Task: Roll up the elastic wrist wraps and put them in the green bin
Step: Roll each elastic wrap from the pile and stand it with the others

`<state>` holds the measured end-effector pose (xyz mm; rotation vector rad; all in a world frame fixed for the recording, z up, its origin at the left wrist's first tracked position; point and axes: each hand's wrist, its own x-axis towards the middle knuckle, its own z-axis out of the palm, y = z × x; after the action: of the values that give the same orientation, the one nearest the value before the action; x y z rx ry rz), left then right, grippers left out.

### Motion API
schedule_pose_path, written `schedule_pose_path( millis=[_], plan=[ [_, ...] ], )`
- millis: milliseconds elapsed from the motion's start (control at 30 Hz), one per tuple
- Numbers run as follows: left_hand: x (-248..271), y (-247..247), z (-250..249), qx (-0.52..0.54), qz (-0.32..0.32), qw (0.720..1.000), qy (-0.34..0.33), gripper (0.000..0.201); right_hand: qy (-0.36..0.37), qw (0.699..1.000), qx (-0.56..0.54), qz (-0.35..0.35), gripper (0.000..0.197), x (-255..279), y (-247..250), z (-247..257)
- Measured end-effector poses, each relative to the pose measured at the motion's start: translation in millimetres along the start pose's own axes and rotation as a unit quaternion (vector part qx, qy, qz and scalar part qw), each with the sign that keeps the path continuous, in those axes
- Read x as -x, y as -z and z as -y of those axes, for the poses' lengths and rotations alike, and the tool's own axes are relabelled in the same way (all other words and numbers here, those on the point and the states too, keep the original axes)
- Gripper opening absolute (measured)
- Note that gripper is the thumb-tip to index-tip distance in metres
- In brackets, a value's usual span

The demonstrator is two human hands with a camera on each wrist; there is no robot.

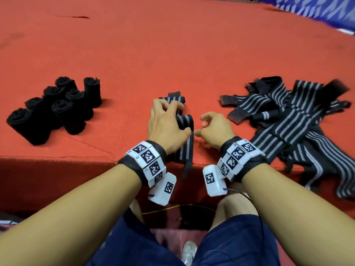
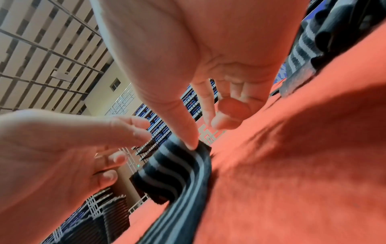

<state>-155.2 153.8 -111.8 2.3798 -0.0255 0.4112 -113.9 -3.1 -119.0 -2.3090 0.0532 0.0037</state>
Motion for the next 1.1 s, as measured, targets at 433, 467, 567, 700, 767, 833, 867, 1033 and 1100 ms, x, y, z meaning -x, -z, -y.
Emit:
schedule_pose_path(
  millis=[433,467,567,700,767,833,867,1033,1100],
  plan=[
    [-15.5,-105.1,-117.8,0.008,0.268,0.962,-0.058,0.013,-0.098,0.981,0.028,-0.165,0.024,30.0,101.2,-90.2],
    [-14.7,-114.1,-119.3,0.004,0.279,0.959,-0.049,0.019,-0.105,0.979,0.028,-0.172,0.023,32.5,105.5,-97.5],
    [-11.8,-137.3,-123.3,0.007,0.291,0.957,-0.018,0.041,-0.123,0.969,0.032,-0.211,0.026,40.5,118.7,-116.6],
    [-12.3,-146.6,-124.5,0.05,0.29,0.955,0.019,0.053,-0.153,0.962,0.072,-0.215,0.042,44.5,127.1,-128.6],
    [-12.3,-146.0,-123.1,0.078,0.297,0.951,0.036,0.049,-0.163,0.964,0.084,-0.191,0.053,44.4,127.2,-126.6],
    [-11.5,-142.5,-121.7,0.092,0.29,0.952,0.033,0.04,-0.165,0.967,0.08,-0.178,0.055,43.9,126.7,-122.2],
    [-11.2,-139.6,-121.2,0.098,0.284,0.953,0.027,0.034,-0.164,0.968,0.078,-0.175,0.053,43.3,126.4,-119.8],
    [-14.1,-120.1,-118.6,0.142,0.245,0.958,0.033,0.026,-0.171,0.969,0.026,-0.176,0.033,40.3,126.9,-108.1],
    [-16.4,-115.6,-116.3,0.156,0.234,0.959,0.037,0.029,-0.17,0.967,0.044,-0.187,0.033,41.0,126.2,-104.2]
  ],
)
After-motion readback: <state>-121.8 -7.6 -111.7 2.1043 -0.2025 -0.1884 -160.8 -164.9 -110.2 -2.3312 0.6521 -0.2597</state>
